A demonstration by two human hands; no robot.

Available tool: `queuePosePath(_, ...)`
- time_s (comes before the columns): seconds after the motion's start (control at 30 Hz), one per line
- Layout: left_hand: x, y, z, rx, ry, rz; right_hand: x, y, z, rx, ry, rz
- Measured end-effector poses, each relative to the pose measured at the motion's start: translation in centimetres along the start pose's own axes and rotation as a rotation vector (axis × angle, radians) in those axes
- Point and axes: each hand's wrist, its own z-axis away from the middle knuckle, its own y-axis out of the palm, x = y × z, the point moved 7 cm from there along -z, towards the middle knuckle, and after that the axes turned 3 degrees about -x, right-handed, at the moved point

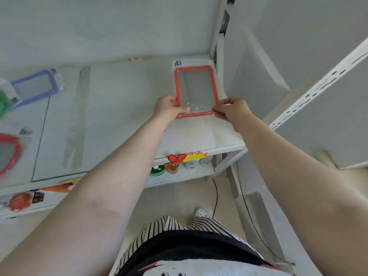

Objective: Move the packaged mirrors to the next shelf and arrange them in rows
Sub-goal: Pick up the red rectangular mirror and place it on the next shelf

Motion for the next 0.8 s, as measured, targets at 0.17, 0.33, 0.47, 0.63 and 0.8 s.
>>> queuePosePath(0.17,-0.9,0.8,-2.5,-0.033,-0.055,0.114,1.5,0.8,-4.3,0.088,-0.005,-0.032)
queuePosePath(0.33,-0.6,1.6,-5.0,0.075,-0.145,0.196,1.8,1.3,-7.5,0.085,0.003,-0.059)
queuePosePath(0.47,0.0,2.2,-7.8,0.004,-0.157,0.192,1.3,1.9,-10.6,0.038,-0.032,-0.068)
queuePosePath(0.63,1.7,2.7,-11.7,-0.165,-0.116,0.162,0.0,2.7,-14.6,-0.041,-0.099,-0.036)
queuePosePath(0.8,3.3,3.3,-14.9,-0.287,-0.088,0.111,-0.9,2.8,-17.5,-0.119,-0.129,0.073)
